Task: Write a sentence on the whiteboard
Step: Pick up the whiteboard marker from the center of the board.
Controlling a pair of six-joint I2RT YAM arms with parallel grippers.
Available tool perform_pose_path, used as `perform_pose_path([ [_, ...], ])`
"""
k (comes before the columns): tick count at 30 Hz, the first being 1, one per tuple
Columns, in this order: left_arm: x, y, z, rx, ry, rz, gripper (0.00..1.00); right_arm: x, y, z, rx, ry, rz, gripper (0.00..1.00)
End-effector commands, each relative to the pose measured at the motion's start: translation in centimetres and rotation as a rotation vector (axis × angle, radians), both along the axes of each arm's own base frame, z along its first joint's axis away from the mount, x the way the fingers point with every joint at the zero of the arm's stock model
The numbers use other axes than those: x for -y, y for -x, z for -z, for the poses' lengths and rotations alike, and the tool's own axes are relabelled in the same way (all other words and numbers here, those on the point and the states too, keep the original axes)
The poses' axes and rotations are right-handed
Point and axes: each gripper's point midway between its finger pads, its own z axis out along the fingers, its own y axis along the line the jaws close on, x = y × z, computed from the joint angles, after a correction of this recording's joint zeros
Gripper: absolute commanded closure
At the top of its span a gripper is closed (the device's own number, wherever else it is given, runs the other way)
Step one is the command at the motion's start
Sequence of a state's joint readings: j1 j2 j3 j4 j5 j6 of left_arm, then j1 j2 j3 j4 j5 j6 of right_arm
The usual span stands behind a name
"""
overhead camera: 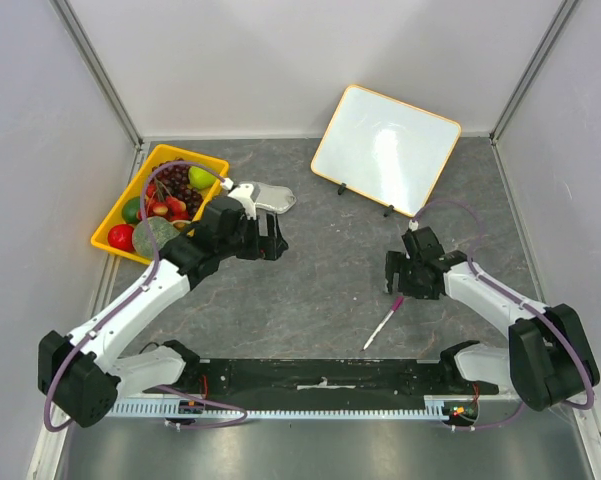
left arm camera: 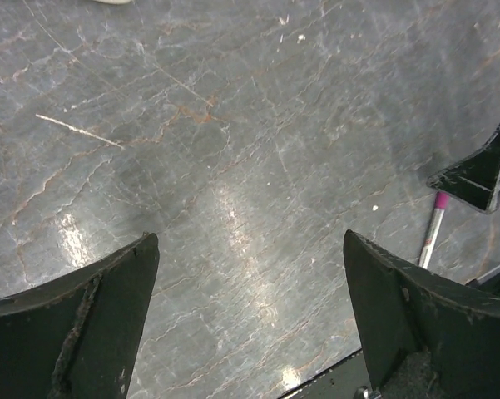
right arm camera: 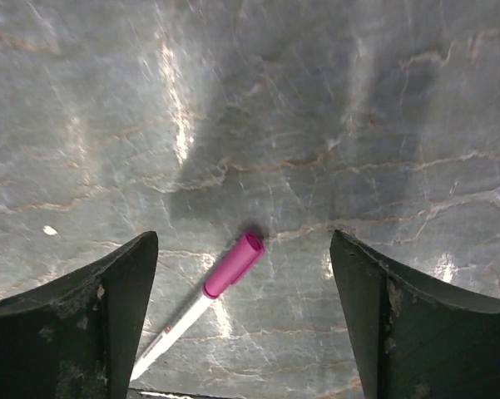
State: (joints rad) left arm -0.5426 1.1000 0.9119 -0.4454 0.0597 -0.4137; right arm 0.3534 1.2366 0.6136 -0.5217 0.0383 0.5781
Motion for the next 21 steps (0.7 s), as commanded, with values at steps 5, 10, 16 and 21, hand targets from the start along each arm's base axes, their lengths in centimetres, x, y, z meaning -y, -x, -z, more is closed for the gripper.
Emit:
perform_pose_path([
  [5, 0.6, -0.7, -2.0, 0.09, -0.065, 0.01, 0.04, -1.0, 3.8, 1.9, -0.128, -0.057, -0.011, 0.27],
  [10, 0.2, -0.4, -2.5, 0.108, -0.068, 0.005, 0.04, -1.6, 4.4, 2.8, -0.157, -0.069, -0.024, 0.5],
  [16, -0.6, -0.2, -2.9, 0.117, -0.091, -0.025, 0.04, -2.6, 3.8, 3.3, -0.166, -0.089, -0.04, 0.81],
  [21, -0.8, 0.0, -2.6, 0.111, -0.11, -0.026, 0.04, -3.9, 1.5, 3.3, -0.133, -0.103, -0.072, 1.0],
])
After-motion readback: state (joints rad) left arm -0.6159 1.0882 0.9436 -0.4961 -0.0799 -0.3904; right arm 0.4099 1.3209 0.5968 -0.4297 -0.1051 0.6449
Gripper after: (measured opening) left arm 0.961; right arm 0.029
